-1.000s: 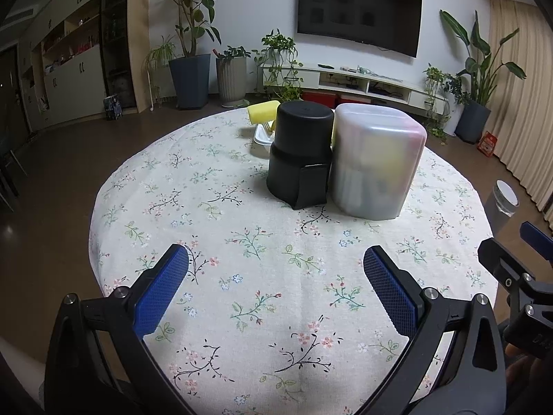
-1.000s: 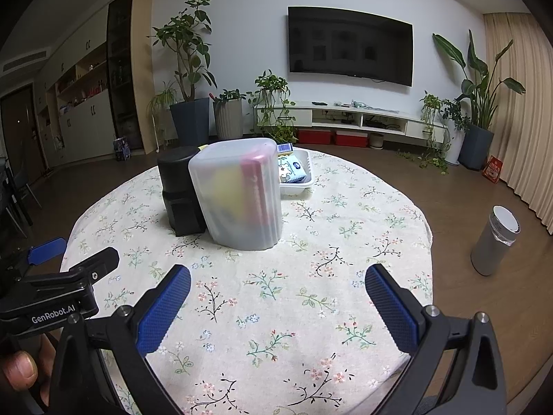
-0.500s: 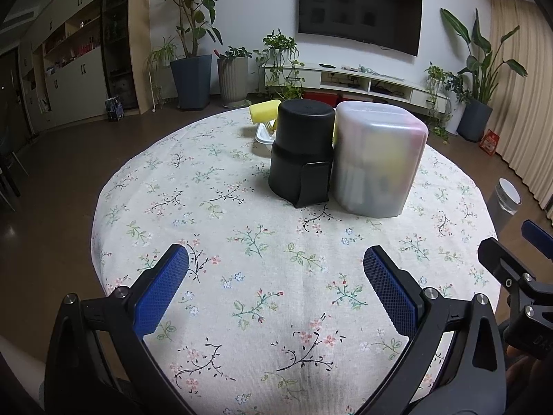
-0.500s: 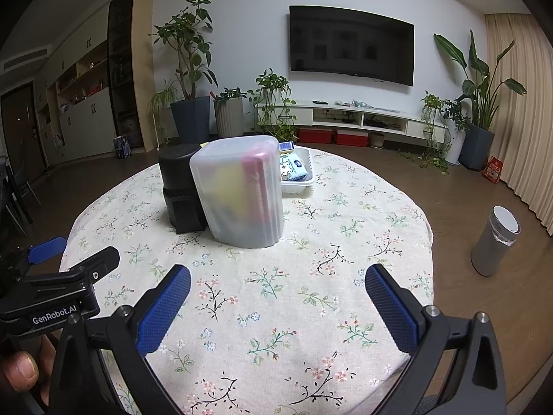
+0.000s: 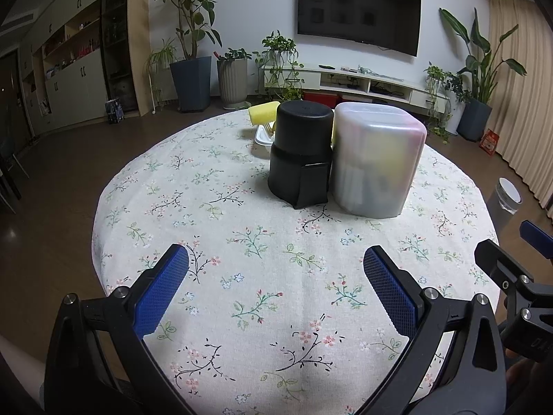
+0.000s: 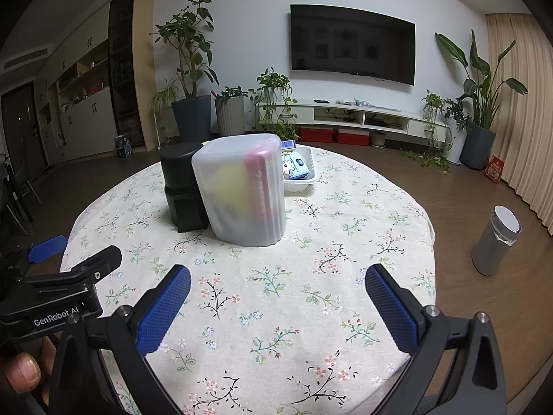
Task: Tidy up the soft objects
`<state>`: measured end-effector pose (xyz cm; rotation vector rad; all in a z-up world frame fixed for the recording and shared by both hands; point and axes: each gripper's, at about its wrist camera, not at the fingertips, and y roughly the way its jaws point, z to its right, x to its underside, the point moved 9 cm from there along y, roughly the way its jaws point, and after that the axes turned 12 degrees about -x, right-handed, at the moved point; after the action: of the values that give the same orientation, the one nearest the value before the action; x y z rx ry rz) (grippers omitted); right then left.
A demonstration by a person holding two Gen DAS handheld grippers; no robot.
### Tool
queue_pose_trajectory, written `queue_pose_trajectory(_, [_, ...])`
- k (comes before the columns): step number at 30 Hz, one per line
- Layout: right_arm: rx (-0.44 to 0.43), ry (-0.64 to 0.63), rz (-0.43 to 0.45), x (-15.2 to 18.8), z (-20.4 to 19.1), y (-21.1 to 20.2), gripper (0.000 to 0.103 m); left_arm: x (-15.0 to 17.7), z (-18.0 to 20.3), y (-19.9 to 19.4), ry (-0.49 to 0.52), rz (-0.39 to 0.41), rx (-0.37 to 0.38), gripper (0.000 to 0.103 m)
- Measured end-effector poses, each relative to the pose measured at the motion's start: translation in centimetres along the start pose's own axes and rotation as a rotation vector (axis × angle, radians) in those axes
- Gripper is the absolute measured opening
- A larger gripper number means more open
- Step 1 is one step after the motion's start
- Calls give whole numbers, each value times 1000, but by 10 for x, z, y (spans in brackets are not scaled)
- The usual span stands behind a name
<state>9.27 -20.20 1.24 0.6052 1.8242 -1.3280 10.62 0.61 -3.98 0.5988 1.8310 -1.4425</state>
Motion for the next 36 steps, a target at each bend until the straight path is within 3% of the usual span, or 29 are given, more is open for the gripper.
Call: queue_pose_trajectory(36, [-6, -4, -12, 5, -7, 0, 103, 0, 1, 1, -8, -9, 8, 103])
